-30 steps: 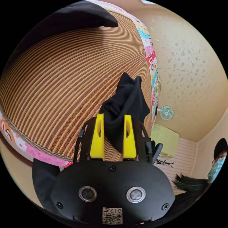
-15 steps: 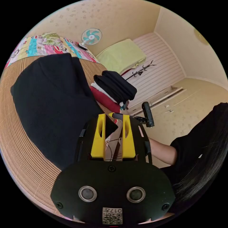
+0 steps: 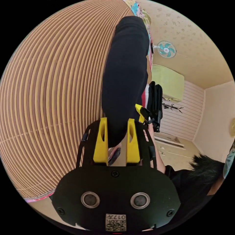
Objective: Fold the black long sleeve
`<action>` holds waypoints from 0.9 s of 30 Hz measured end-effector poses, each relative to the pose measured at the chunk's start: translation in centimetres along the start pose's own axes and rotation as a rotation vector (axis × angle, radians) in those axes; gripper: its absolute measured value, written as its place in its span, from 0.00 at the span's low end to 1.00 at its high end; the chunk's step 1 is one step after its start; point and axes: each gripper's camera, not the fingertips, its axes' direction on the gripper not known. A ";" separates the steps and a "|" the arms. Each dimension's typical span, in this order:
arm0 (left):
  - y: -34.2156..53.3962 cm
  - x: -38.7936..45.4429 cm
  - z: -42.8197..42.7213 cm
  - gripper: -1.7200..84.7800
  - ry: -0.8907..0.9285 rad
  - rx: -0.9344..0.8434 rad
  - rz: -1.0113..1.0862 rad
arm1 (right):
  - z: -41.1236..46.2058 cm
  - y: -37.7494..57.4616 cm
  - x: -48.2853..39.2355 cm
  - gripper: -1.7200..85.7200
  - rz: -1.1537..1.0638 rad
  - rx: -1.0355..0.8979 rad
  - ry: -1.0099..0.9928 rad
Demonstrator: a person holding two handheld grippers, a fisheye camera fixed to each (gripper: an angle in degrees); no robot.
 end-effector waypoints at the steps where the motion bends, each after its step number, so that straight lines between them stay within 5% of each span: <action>1: 0.8 1.1 -1.1 0.11 0.005 0.025 0.040 | 0.4 0.7 0.6 0.18 0.035 -0.073 -0.133; 8: 7.9 8.9 -16.2 0.10 -0.119 0.240 0.228 | 2.7 7.3 -12.1 0.11 -0.176 -0.166 -0.442; 16: 21.7 11.7 -38.6 0.10 -0.346 0.605 0.184 | 14.7 11.3 -36.4 0.11 -0.552 -0.267 -0.454; 20: 26.6 6.0 -41.4 0.13 -0.522 0.699 -0.081 | 27.3 15.2 -40.5 0.13 -0.556 -0.439 -0.257; 22: 29.6 1.1 -40.4 0.16 -0.643 0.760 -0.380 | 32.2 16.9 -40.0 0.14 -0.537 -0.593 -0.145; 27: 32.6 1.5 -32.2 0.15 -0.671 0.852 -0.470 | 30.0 21.7 -37.8 0.12 -0.648 -0.658 -0.035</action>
